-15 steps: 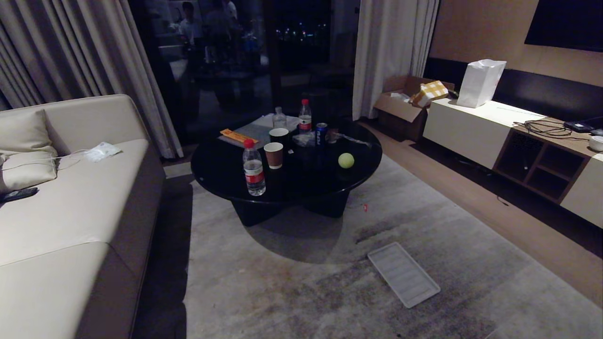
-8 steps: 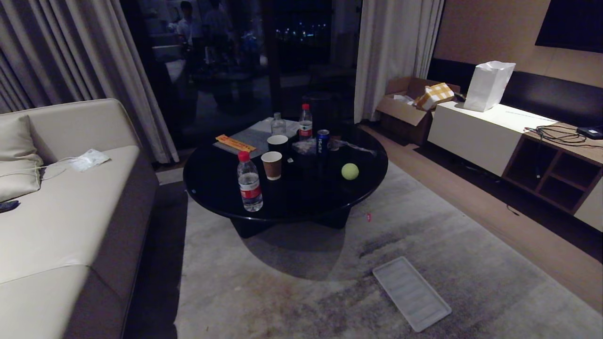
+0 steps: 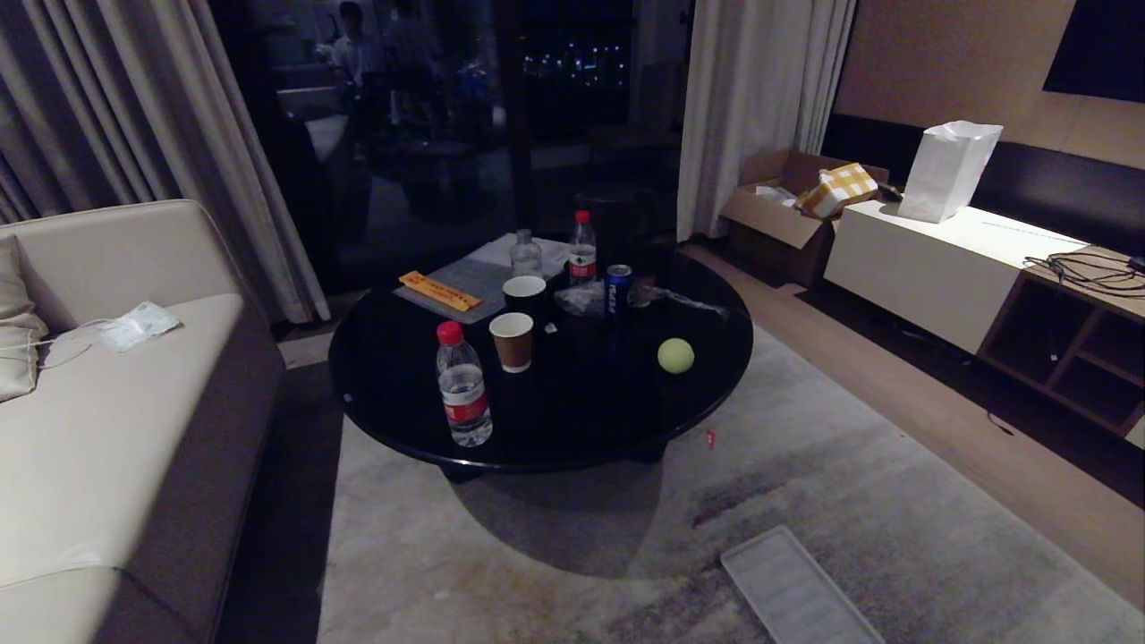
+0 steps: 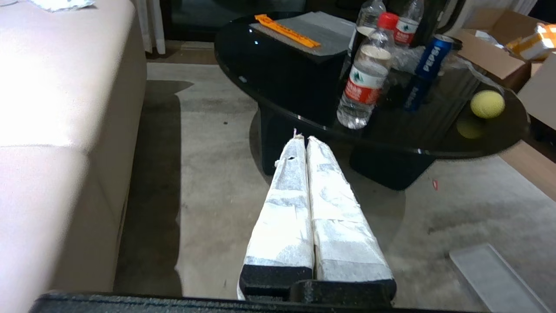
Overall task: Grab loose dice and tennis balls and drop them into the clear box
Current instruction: Pick up the ball on the table
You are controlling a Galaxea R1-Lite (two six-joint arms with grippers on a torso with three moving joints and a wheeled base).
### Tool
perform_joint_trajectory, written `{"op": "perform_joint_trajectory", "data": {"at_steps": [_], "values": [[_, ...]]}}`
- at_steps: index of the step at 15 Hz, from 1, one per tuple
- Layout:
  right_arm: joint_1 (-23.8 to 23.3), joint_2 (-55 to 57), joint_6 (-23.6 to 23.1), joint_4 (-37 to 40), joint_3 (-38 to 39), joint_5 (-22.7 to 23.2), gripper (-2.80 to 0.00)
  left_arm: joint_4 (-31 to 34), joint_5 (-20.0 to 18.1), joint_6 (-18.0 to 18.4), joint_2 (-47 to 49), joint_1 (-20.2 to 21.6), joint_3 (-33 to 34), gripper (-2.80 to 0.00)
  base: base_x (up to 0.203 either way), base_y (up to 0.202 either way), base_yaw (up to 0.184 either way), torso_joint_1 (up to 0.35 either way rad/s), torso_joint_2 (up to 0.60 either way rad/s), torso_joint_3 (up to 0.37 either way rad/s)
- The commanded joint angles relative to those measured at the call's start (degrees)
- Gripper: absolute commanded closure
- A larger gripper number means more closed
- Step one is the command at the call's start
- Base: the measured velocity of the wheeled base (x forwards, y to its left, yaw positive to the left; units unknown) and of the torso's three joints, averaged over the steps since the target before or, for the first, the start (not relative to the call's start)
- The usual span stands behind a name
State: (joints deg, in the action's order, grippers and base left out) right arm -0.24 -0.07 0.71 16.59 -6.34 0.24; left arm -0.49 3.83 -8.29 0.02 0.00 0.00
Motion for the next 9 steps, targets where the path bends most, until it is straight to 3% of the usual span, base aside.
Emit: {"op": "perform_joint_trajectory", "data": {"at_steps": [1,9], "values": [[-0.02,0.07,0.08,0.11,0.01,0.02,0.00,-0.04,0.04,-0.15,0.06,0.00,0.09,0.00,0.183,0.000,-0.001,0.002,0.01,-0.001],[-0.02,0.07,0.06,0.11,0.01,0.02,0.00,-0.04,0.04,-0.08,0.06,0.00,0.09,0.00,0.183,0.000,0.000,0.003,0.00,0.003]]}}
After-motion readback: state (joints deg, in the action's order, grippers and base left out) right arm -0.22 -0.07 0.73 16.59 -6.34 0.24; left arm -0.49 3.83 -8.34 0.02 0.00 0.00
